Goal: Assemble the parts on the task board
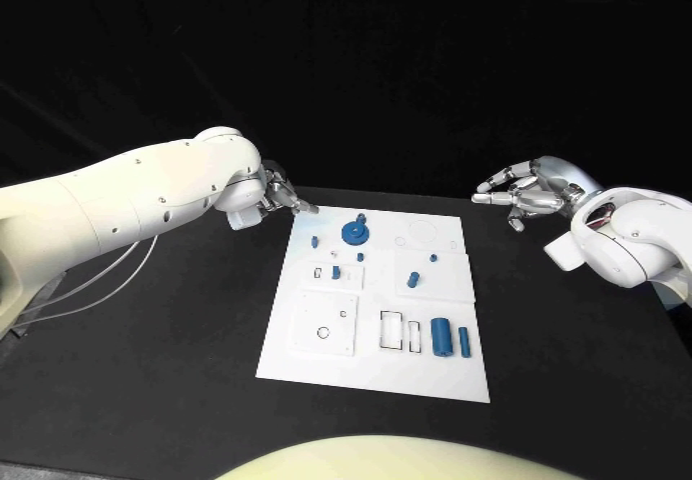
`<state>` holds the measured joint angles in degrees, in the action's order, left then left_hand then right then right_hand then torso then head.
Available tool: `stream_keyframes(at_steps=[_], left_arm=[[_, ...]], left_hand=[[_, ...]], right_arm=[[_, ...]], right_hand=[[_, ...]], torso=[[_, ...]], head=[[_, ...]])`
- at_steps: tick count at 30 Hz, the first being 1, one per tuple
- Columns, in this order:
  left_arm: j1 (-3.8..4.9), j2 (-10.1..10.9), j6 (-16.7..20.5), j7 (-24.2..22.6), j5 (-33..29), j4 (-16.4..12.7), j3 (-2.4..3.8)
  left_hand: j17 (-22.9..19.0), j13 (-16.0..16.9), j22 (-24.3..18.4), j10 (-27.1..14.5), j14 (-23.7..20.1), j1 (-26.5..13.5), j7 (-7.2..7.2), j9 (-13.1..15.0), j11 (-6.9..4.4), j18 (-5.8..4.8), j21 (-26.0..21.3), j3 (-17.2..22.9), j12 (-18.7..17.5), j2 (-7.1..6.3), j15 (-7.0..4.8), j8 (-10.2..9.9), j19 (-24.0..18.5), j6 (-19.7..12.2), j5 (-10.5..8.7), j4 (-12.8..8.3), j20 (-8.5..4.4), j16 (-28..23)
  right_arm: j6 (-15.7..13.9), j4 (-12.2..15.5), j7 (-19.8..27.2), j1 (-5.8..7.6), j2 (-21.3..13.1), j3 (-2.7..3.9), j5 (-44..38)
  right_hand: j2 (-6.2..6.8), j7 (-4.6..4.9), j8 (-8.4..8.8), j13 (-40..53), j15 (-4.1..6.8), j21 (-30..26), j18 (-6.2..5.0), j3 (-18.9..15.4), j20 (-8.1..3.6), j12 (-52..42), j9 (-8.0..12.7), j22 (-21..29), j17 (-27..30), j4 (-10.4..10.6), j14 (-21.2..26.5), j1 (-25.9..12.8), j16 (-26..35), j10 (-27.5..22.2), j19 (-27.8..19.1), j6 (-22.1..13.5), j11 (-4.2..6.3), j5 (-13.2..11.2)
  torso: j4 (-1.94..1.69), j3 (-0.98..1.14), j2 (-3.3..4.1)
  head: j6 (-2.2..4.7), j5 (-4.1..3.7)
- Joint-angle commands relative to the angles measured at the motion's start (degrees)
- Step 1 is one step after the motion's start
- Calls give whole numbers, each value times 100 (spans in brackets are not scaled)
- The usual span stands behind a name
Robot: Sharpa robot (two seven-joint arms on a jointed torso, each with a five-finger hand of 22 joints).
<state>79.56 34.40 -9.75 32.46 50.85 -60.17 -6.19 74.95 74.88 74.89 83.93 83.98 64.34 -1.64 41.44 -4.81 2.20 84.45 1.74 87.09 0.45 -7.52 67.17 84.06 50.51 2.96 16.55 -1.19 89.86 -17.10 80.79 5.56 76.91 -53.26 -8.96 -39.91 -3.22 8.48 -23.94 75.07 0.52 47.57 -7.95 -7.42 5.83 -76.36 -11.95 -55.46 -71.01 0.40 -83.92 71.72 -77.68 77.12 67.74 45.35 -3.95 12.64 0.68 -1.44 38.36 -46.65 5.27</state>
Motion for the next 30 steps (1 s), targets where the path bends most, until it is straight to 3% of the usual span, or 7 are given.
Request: stream_keyframes(at_steps=[1, 9, 13, 20, 23, 26, 30], left_arm=[[-43, -36, -170, 44, 597, 37, -7], [-97, -63, -262, 37, 725, 56, -21], [-107, -77, -376, 1, 737, 15, -30], [-123, -102, -431, -106, 596, -32, -37], [-130, -115, -432, -145, 555, -33, -38], [-145, -136, -465, -173, 517, -27, -39], [-166, -171, -533, -192, 506, -12, -45]], left_hand=[[1505, 1132, 1003, 415, 602, -66, -48, 286, -71, -97, 170, -34, 150, 31, -59, 84, 388, 131, -15, 15, -69, 14], [1505, 1009, 933, 333, 602, -51, -1, 47, -30, -72, 119, -49, 99, 14, -28, -219, 312, -288, -16, 21, -63, 14], [1505, 811, 817, 200, 602, -145, 126, -216, 81, -39, 29, -123, 17, -28, 62, -672, 217, -676, -18, 21, -10, 14], [1505, 788, 806, 167, 602, -387, 346, -521, 275, -28, 17, -420, 5, 8, 239, -1378, 166, -705, -28, 14, 143, 14], [1505, 824, 799, 184, 602, -533, 390, -596, 320, -23, 10, -587, 18, 19, 274, -1556, 151, -674, -20, 17, 185, 14], [1505, 841, 772, 183, 602, -466, 459, -754, 387, -11, -14, -713, 19, 113, 329, -1875, 118, -653, -18, 10, 242, 14], [1505, 800, 740, 149, 602, -366, 509, -889, 430, 0, -42, -765, -1, 185, 375, -2091, 86, -581, -21, 11, 287, 14]], right_arm=[[50, 6, 32, -2, -9, 2, -21], [46, 11, 32, -2, -14, 2, -21], [46, 16, 32, -2, -13, 2, -21], [46, 16, 33, -3, -6, 2, -21], [48, 14, 33, -4, -4, 2, -21], [51, 12, 33, -5, 1, 2, -21], [55, 10, 33, -8, 6, 2, -21]], right_hand=[[-49, 12, -38, 44, -13, -14, -109, -43, -2, -5, -7, -5, -9, -6, -137, -9, 23, -8, -29, -35, 9, 36], [-49, 12, -38, 44, -13, -14, -109, -43, -2, -5, -7, -5, -9, -6, -137, -9, 23, -8, -29, -35, 9, 36], [-49, 12, -38, 44, -13, -14, -109, -43, -2, -5, -7, -5, -9, -6, -137, -9, 23, -8, -29, -35, 9, 36], [-49, 12, -38, 44, -13, -14, -109, -43, -2, -5, -7, -5, -9, -6, -137, -9, 23, -8, -29, -35, 9, 36], [-53, 11, -47, 42, -12, -19, -109, -51, -3, -5, -8, -3, -10, -5, -138, -10, 25, -6, -28, -36, 10, 42], [-53, 11, -47, 42, -12, -19, -109, -51, -3, -5, -8, -3, -10, -5, -138, -10, 25, -6, -28, -36, 10, 42], [-53, 11, -47, 42, -12, -19, -109, -51, -3, -5, -8, -3, -10, -5, -138, -10, 25, -6, -28, -36, 10, 42]], torso=[[3, 0, 0], [0, 4, -2], [-3, 2, 0], [0, -1, -2], [-2, -3, 0], [-5, 0, 0], [-6, -2, 1]], head=[[-8, -7], [-16, -12], [-15, -18], [-14, -21], [-12, -20], [-13, -24], [-18, -20]])
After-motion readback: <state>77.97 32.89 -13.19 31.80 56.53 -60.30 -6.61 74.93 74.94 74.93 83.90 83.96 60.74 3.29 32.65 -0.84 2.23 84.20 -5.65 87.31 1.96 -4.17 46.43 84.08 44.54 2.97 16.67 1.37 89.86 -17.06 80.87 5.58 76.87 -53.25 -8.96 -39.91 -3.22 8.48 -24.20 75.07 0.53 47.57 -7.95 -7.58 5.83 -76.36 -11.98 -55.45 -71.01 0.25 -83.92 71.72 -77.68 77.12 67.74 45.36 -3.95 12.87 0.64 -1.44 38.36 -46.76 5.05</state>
